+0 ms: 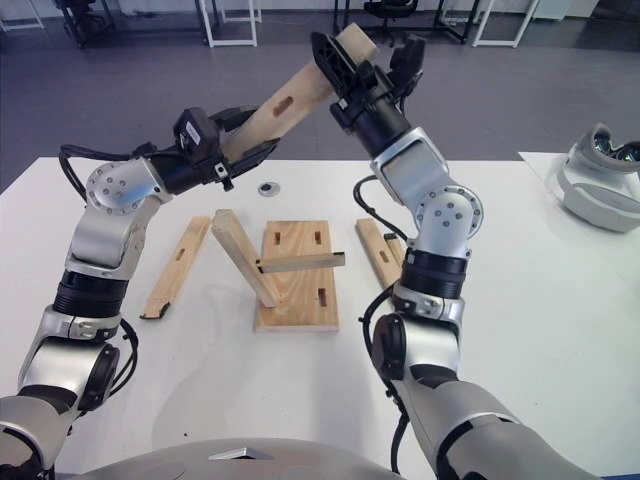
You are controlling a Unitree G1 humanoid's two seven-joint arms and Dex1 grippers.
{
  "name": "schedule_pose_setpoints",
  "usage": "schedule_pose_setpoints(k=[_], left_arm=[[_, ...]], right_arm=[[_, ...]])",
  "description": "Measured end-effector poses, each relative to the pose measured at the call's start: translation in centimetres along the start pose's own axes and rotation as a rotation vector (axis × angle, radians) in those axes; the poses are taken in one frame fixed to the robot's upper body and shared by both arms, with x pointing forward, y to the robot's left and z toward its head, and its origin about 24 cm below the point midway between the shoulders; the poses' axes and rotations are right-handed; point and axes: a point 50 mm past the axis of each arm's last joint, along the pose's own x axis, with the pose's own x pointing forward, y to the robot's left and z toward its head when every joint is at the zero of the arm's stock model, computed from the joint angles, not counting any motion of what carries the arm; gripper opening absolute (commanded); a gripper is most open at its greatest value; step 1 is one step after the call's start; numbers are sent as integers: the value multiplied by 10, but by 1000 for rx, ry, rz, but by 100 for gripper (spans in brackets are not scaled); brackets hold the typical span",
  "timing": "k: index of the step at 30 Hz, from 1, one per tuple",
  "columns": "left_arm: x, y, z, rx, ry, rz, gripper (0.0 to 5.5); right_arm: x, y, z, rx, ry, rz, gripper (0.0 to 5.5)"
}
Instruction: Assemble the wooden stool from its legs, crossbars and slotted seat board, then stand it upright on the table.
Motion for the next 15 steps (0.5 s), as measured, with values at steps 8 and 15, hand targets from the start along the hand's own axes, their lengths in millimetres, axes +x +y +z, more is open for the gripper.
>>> schedule_pose_setpoints(k=[8, 15], left_arm=[[-43, -3, -39, -94, 181, 154, 452], [-114, -92, -106, -316, 613, 144, 474]], right_arm=[[-96, -47, 6, -74, -163, -380, 101], [-194, -43, -16, 15, -110, -679, 101]])
